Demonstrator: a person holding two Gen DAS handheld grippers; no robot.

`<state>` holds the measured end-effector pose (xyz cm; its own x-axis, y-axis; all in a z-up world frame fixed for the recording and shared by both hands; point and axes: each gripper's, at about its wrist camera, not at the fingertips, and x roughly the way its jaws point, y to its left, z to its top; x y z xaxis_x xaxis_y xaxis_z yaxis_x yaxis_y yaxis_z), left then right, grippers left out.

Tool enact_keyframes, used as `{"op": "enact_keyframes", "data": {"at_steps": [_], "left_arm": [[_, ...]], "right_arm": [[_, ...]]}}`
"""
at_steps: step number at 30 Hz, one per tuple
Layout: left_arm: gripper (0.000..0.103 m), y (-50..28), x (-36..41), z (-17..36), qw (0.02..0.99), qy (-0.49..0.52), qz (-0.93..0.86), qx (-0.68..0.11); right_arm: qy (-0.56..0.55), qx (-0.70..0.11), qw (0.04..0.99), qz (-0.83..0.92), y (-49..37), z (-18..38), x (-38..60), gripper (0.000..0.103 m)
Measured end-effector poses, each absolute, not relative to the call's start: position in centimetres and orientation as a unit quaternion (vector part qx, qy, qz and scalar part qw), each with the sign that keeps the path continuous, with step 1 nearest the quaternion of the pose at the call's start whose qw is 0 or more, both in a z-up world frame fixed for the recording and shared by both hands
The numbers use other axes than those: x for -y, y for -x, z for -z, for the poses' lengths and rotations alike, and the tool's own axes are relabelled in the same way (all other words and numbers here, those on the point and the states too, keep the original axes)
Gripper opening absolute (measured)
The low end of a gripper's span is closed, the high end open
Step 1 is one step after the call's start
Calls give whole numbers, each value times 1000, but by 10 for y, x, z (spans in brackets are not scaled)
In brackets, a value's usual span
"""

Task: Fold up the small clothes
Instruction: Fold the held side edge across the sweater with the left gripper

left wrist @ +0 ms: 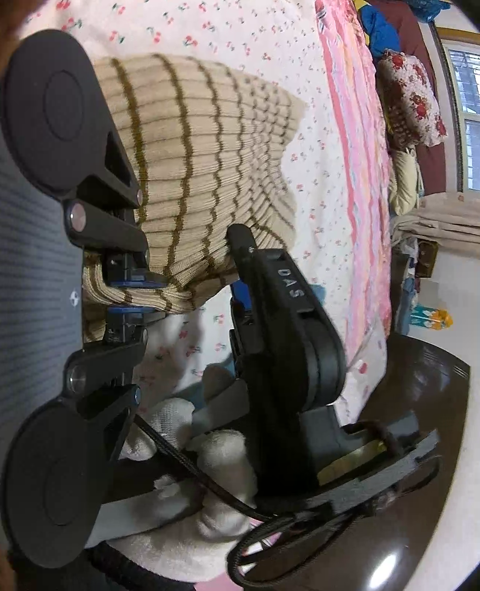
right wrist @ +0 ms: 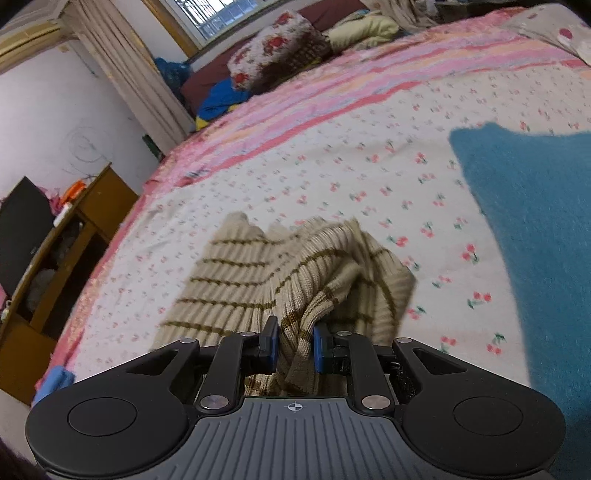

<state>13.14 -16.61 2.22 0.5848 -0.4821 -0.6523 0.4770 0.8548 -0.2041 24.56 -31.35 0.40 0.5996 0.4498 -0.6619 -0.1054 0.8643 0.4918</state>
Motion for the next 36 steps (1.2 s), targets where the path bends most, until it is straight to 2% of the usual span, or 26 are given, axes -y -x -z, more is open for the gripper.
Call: {"op": "enact_keyframes", "data": {"at_steps": [5, 9, 12, 21, 32, 36], "left_arm": [[18, -129, 169, -18, 889, 1, 267, -372], [29, -120, 160, -24, 889, 3, 272, -369], [32, -106, 150, -30, 890, -5, 281, -360], [34, -72, 158, -26, 912, -138, 261, -285], [38, -69, 136, -26, 922, -105, 254, -272], [39, -66, 153, -15, 919, -146, 260, -257]], "right_arm": [[-227, -420, 862, -168, -245, 5, 322, 23], [-222, -420, 863, -170, -245, 3, 321, 26], [-224, -418, 864, -172, -246, 3, 320, 28], [-228, -418, 862, -176, -247, 3, 323, 33], [-228, -420, 859, -183, -248, 5, 325, 35], [-227, -423, 858, -183, -250, 4, 324, 36]]}}
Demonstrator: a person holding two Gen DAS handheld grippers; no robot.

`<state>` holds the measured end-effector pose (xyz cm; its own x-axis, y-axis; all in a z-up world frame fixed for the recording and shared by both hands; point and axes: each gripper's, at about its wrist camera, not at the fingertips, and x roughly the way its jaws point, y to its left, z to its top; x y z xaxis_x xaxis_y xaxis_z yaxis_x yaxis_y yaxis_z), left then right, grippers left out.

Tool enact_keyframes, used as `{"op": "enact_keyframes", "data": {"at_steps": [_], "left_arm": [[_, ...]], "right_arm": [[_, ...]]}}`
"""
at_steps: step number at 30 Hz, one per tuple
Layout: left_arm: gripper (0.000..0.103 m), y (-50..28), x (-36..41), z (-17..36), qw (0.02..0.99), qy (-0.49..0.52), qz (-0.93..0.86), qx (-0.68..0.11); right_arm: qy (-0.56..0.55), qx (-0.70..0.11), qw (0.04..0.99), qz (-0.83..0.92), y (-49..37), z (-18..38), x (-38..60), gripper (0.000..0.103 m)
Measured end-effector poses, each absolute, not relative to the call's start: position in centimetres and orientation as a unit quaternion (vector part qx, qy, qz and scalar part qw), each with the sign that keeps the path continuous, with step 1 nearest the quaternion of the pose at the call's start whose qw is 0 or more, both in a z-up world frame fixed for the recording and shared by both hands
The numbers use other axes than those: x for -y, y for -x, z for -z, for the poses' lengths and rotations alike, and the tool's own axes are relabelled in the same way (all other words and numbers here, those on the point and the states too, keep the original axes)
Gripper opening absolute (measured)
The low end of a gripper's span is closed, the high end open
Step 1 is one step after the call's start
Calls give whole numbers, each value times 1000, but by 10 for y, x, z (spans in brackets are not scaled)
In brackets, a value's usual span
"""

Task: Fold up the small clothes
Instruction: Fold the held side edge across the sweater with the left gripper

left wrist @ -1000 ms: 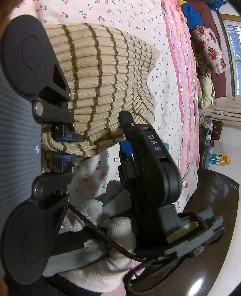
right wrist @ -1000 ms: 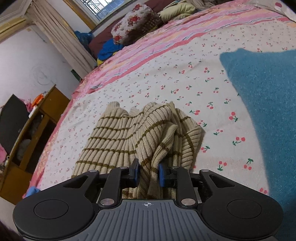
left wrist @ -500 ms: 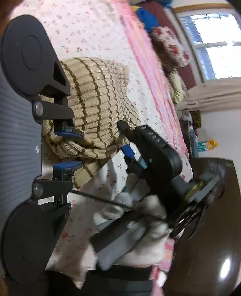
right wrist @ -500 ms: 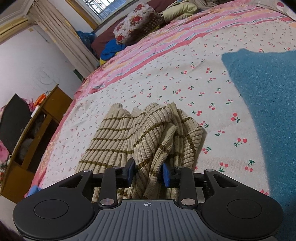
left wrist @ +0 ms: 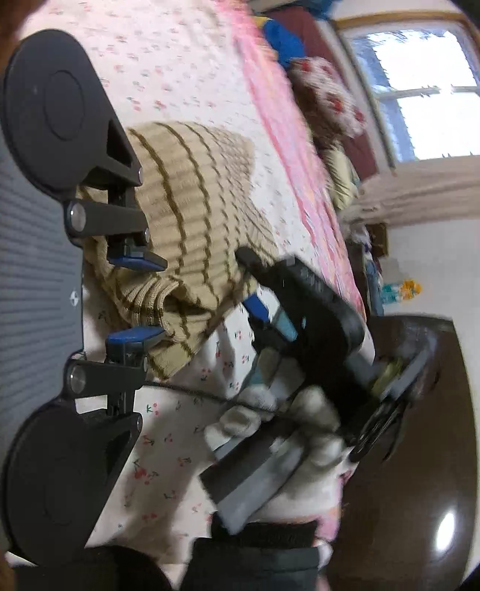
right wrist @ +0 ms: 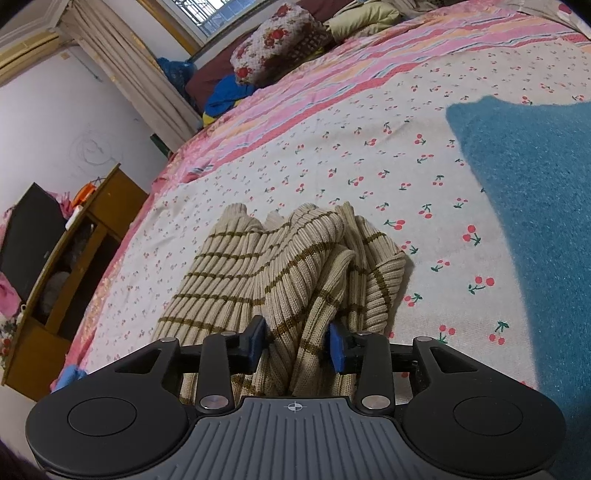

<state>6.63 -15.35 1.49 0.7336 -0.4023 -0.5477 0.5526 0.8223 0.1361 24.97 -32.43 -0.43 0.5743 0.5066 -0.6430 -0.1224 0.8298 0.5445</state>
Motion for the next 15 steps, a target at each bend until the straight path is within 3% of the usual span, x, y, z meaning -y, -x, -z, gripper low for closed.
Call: {"op": "enact_keyframes", "data": {"at_steps": [7, 9, 11, 15], "left_arm": [[40, -77, 166, -2, 915, -161, 240, -282], [29, -83, 166, -3, 914, -149, 236, -294], [24, -87, 167, -6, 912, -140, 240, -303], [20, -92, 171, -15, 907, -110, 259, -314]], "right_arm": [[-220, -425, 858, -187, -250, 3, 323, 36], [-218, -423, 860, -185, -250, 4, 322, 35], [-215, -424, 861, -180, -250, 3, 323, 23], [-199, -421, 867, -174, -249, -5, 326, 17]]}}
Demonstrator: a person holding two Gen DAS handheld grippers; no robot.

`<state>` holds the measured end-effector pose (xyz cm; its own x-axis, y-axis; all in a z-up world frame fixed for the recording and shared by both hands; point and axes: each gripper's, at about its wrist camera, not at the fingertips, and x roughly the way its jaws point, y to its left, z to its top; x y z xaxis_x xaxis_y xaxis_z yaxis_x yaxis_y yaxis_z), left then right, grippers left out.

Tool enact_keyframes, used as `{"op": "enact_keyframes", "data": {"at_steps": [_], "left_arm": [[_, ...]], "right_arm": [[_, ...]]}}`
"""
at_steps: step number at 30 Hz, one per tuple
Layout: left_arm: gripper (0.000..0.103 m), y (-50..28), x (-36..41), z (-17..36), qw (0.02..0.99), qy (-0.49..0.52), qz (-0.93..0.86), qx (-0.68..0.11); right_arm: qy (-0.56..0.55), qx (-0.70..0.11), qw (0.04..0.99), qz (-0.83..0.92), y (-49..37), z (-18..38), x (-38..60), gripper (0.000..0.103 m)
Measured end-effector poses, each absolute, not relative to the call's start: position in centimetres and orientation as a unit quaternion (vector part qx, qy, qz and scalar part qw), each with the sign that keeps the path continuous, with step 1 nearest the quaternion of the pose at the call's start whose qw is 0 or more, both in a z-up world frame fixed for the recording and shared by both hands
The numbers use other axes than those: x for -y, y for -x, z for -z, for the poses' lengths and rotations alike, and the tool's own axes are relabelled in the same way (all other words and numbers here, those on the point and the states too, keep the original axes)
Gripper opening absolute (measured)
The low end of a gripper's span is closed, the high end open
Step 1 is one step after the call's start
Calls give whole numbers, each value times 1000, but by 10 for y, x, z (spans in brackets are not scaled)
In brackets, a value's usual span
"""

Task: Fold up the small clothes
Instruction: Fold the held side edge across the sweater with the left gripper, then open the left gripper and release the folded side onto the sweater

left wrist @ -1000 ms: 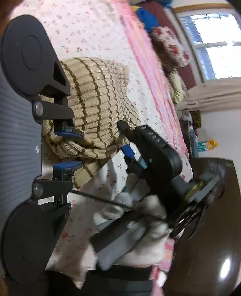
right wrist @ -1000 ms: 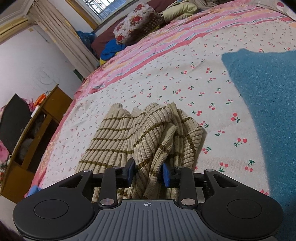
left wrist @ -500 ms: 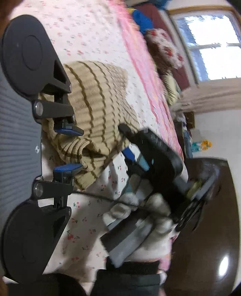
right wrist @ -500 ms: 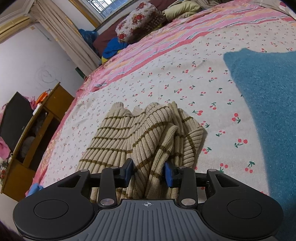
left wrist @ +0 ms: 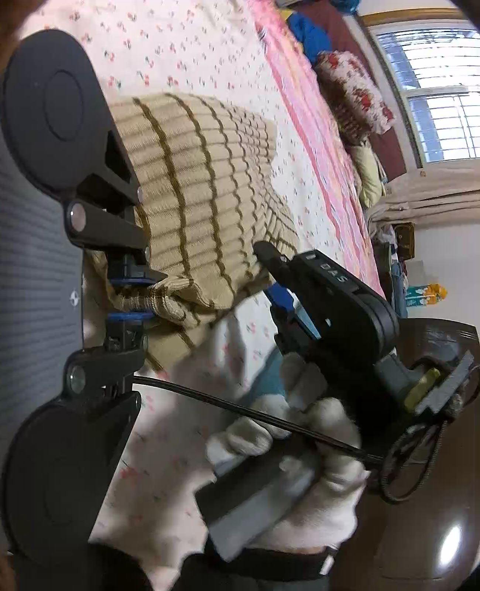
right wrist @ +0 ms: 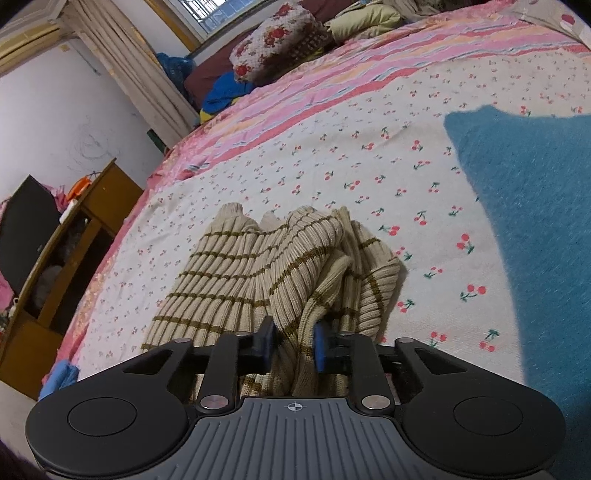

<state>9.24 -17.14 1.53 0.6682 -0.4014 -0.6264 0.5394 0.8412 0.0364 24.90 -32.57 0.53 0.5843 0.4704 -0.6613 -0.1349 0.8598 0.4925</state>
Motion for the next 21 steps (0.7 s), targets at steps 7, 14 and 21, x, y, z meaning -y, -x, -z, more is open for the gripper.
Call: {"op": "enact_keyframes", "data": {"at_steps": [7, 14, 21], "left_arm": [[20, -97, 186, -23, 902, -99, 281, -312], [20, -107, 186, -13, 891, -87, 278, -348], [21, -101, 189, -17, 893, -86, 275, -346]], "right_arm": [[-148, -414, 885, -154, -249, -15, 324, 16], [-151, -423, 881, -149, -245, -8, 327, 28], [-120, -405, 896, -137, -222, -27, 329, 32]]}}
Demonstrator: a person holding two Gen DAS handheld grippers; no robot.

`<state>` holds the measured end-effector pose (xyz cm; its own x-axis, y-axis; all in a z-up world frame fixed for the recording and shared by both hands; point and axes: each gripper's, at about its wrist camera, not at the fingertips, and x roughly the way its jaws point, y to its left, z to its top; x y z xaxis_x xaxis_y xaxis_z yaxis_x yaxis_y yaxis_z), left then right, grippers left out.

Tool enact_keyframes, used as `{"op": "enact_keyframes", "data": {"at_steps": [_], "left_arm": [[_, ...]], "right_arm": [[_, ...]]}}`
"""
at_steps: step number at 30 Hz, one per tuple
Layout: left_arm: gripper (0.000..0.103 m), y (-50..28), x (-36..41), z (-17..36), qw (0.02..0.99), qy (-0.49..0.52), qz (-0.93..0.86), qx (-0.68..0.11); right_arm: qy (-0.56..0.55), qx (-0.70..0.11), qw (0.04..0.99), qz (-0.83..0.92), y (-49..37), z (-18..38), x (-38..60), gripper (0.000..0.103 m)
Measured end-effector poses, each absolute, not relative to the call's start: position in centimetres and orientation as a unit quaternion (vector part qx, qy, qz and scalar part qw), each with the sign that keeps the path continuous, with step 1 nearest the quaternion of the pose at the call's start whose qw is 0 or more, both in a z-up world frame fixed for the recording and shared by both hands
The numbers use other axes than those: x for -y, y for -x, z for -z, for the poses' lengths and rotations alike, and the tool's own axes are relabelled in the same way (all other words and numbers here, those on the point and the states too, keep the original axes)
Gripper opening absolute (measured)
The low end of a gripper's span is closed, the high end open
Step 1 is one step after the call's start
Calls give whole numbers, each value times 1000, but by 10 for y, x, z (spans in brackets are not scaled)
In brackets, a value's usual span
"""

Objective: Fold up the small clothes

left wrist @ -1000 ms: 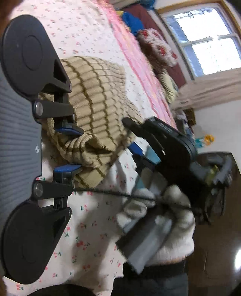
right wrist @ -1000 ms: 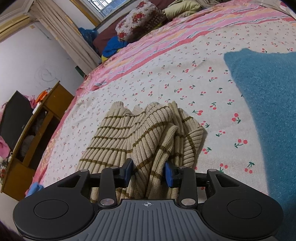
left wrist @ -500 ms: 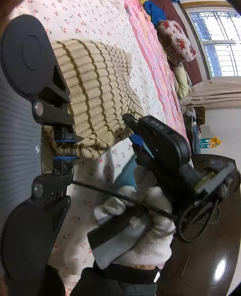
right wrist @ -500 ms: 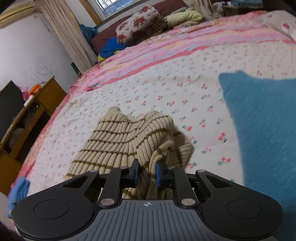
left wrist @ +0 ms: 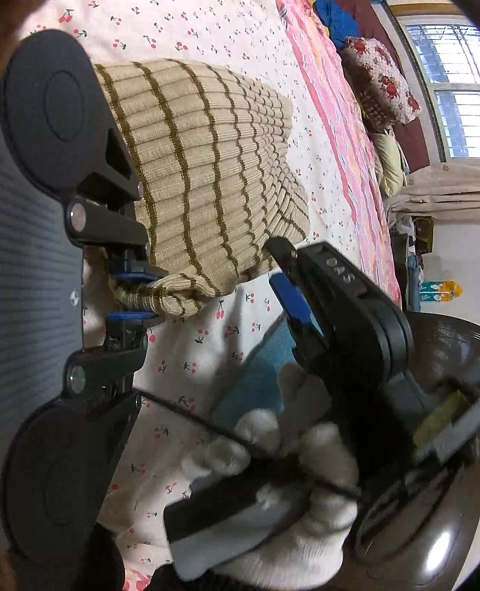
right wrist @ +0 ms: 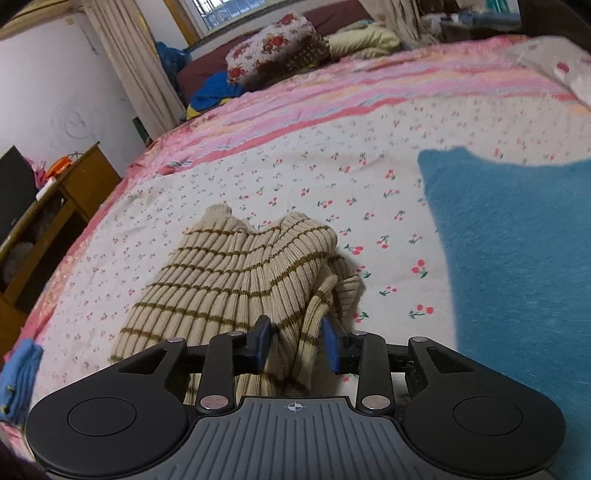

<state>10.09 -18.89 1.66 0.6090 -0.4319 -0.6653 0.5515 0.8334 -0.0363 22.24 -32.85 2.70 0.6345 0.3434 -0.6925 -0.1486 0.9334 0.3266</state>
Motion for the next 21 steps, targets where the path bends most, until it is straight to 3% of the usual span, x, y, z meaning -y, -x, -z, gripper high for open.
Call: {"op": "enact_keyframes", "data": {"at_steps": [11, 21], "left_arm": [[25, -98, 183, -27, 896, -81, 271, -342], [26, -85, 168, -33, 899, -90, 266, -337]], "right_arm": [[-75, -394, 895, -194, -176, -46, 301, 32], [-54, -424, 875, -225, -172, -29, 286, 32]]}}
